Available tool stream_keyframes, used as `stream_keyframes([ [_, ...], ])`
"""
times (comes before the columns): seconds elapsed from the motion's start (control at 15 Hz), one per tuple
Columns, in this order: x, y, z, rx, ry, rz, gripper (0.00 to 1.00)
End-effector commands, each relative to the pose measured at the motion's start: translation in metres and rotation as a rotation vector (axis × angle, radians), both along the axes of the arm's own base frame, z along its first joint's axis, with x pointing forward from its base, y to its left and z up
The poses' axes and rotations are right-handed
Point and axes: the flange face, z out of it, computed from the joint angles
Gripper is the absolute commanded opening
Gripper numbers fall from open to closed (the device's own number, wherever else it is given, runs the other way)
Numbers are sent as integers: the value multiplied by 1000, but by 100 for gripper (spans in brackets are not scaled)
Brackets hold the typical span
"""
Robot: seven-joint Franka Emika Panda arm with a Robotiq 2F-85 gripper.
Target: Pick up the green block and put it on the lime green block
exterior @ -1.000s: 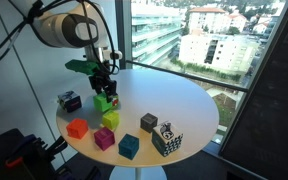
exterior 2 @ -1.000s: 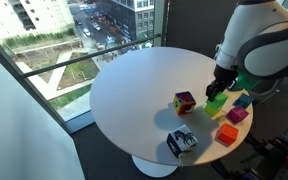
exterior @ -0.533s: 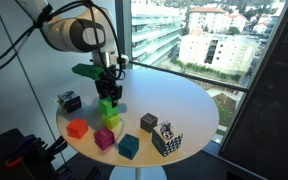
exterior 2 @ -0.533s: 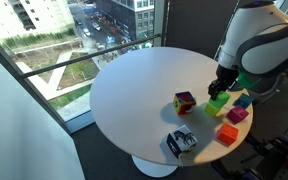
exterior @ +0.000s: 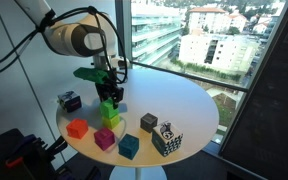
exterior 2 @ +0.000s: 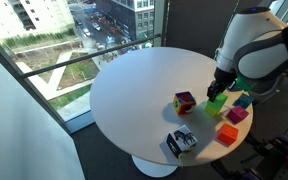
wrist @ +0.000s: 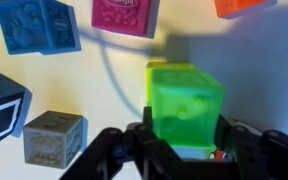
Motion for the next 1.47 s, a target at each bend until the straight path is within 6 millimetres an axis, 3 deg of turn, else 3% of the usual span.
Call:
stream_keyframes([
  [0.0,4,-5,0,3,-23,47,57],
  [0.07,4,-5,-1,4,-27,54,82],
  [0.13,4,-5,-1,7,-30,61,82],
  [0.33,1,-4,1,16,-34,79,99],
  [0.8,-8,1,23,21,-15,32,100],
  [1.4,-28,0,76,-17,63,-40,100],
])
